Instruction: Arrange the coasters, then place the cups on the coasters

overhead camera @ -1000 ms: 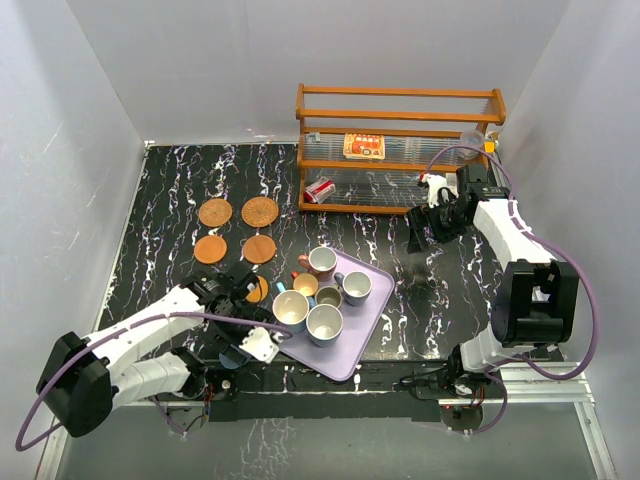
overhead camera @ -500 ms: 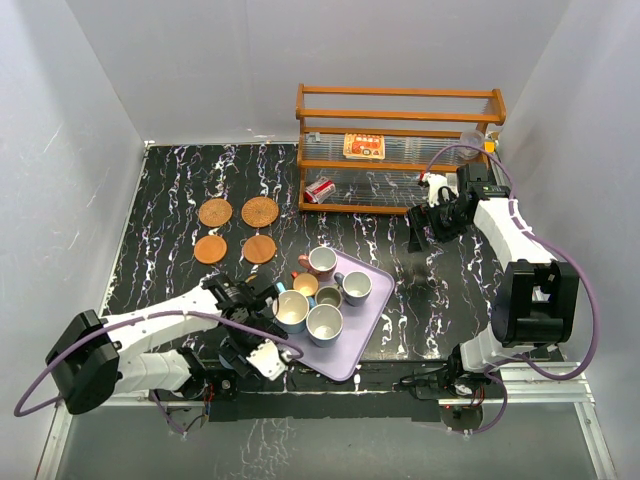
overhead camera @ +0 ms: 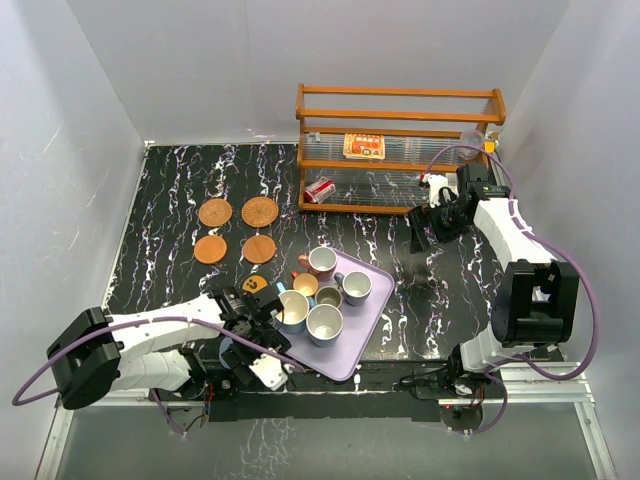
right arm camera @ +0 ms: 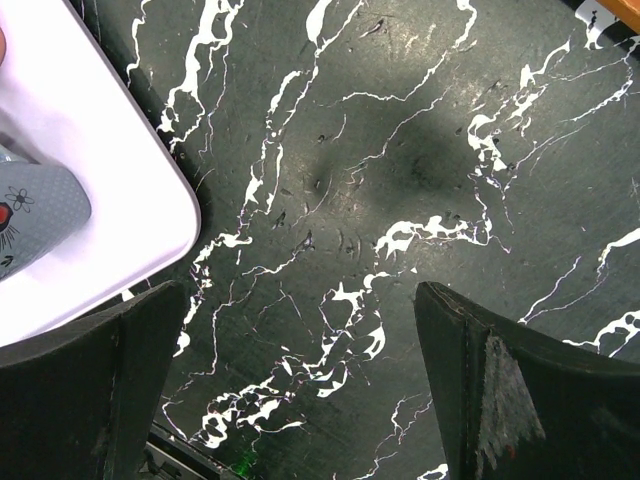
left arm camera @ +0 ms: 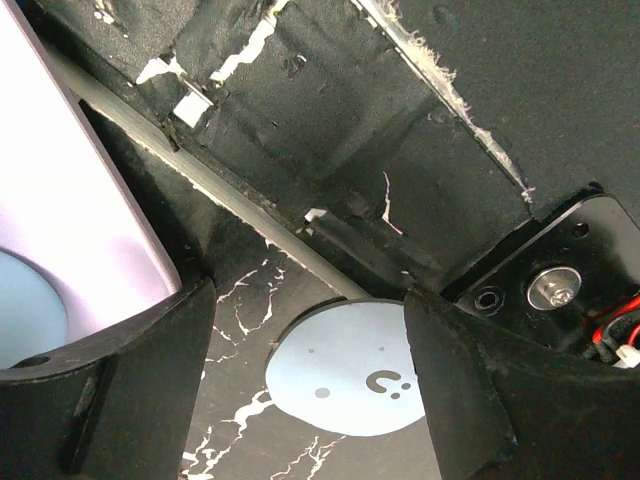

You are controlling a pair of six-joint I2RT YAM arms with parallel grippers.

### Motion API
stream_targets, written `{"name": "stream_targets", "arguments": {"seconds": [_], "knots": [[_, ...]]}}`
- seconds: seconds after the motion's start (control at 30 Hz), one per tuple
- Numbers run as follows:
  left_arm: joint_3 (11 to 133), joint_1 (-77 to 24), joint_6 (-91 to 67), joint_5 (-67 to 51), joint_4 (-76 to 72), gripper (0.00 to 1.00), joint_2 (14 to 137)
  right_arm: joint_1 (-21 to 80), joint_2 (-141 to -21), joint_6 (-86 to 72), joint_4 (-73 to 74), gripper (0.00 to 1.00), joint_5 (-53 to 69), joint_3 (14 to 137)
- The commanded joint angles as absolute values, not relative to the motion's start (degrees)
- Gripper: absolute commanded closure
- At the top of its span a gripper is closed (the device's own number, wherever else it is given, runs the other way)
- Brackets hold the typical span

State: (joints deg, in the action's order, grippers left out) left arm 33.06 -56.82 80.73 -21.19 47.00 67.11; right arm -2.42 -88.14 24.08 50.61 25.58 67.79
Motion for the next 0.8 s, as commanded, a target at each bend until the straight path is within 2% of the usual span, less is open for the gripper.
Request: {"name": "stream_targets", "arguments": {"seconds": [0.0,0.47,0.77], "knots": [[31.96,-58.09,79.52,-22.02,45.79,0.25,67.24,-2.59,-87.08,24.35,49.11,0.02,25.1,68.72],[27.93,-59.85,76.96,-14.6,41.44,0.25,66.44,-2.64,-86.88,24.51,48.63,0.02,24.6,67.99],[28.73,-59.85,76.41,-7.77,42.02,0.35,64.97,-2.59,-87.25,24.6,48.43,0.02,24.75,67.86]]}}
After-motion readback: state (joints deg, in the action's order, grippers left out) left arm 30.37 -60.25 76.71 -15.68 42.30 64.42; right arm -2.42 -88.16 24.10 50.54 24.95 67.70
